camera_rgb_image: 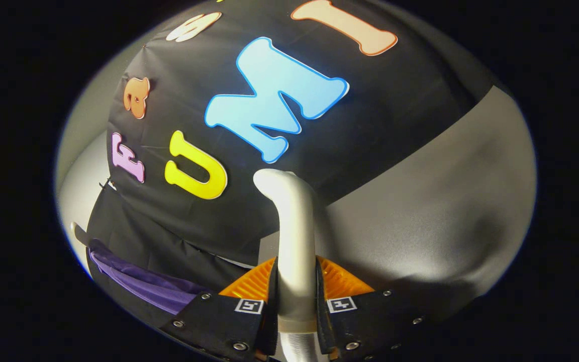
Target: Iron the clothes twice with a garment steamer, once on the left side and once on the right side.
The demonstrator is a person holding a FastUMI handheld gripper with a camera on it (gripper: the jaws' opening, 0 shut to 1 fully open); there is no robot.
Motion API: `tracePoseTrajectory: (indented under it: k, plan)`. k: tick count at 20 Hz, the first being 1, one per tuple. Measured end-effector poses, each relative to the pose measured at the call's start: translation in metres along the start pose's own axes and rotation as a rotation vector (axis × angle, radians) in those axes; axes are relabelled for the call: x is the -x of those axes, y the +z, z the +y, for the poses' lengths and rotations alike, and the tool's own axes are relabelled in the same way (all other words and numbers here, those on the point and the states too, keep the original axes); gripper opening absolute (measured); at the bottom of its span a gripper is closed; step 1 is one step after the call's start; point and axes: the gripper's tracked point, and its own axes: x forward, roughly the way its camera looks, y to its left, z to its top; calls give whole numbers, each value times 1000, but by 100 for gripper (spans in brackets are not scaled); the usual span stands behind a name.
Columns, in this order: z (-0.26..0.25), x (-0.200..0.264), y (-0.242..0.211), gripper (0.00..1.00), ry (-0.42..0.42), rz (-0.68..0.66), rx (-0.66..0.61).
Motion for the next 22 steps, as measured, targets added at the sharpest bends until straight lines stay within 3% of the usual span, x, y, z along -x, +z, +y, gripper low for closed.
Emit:
tracePoseTrajectory:
  k: [4,8,15,22]
  plan:
    - [7,44,-6,31,-86,-203,171]
    - [31,83,-52,32,-59,-257,205]
    - [54,136,-114,31,-108,-405,373]
    - [92,196,-178,31,-121,-631,449]
